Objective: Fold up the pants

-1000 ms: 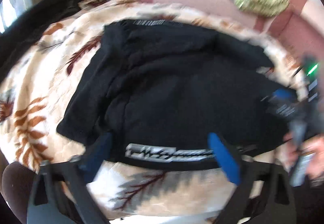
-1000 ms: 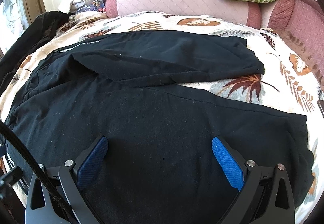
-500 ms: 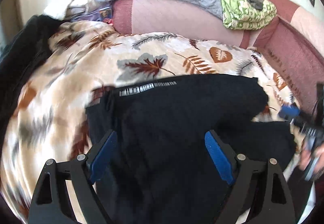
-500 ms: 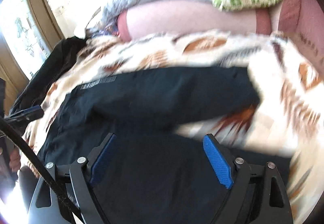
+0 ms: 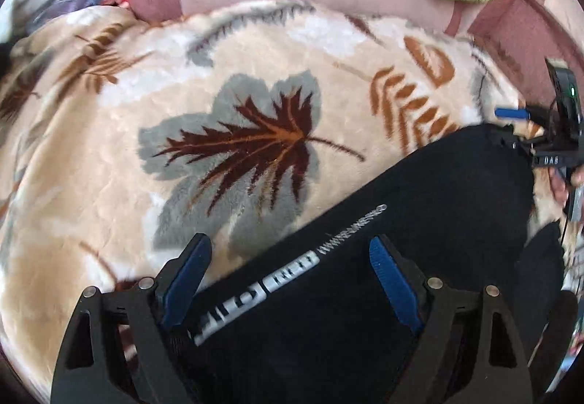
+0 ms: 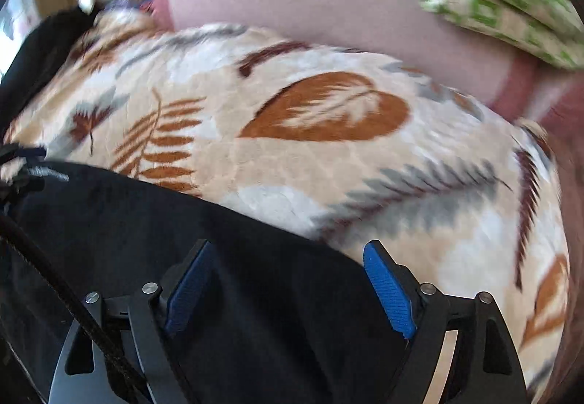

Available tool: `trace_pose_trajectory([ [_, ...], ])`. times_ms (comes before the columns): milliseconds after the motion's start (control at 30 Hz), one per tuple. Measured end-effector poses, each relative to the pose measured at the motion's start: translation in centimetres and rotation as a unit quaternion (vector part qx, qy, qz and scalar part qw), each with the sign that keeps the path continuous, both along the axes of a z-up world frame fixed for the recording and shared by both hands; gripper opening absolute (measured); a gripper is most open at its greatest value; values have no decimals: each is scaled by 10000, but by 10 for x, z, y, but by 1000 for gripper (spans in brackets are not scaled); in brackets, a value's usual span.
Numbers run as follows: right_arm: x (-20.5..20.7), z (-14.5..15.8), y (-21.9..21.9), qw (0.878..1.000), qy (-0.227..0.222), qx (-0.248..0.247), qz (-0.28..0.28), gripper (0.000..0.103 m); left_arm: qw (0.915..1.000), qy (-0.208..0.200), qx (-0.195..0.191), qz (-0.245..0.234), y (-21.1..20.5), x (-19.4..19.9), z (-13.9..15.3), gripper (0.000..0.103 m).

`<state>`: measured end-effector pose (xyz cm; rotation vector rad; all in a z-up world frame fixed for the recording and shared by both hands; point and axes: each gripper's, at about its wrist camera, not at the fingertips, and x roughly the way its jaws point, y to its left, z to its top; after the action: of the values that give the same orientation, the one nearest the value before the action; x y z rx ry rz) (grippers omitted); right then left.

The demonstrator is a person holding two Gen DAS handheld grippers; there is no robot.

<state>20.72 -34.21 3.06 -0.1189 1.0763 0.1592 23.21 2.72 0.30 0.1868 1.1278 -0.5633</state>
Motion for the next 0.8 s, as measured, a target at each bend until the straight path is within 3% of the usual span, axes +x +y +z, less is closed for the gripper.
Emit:
trace_pose_trajectory([
  [67,10,-12,7,9998,105,-101,156,88,9996,7,66,-286,-8,0,-4,101],
  [200,21,-27,17,9997,156,-19,200,86,9978,-146,485,-437,-21,-6,-9,97],
  [233,20,-26,17,9997,123,83,173,81,9979,-197,391,-476,-22,-11,-4,75],
  [267,18,-26,19,9997,116,172,157,65,9980,-234,302,-506,-20,-13,0,43],
  [333,11,-22,25,9989,92,417,207,28,9983,-86,22,-573,-17,-21,10,18],
  [367,10,-20,28,9982,149,522,269,6,9982,-143,12,-587,-17,-26,14,17],
  [567,-18,4,43,9989,-88,421,165,6,9963,-716,124,-457,-14,-70,47,15],
  [800,-103,60,39,9955,-600,721,105,6,9906,-1262,-436,-296,3,-156,110,15],
])
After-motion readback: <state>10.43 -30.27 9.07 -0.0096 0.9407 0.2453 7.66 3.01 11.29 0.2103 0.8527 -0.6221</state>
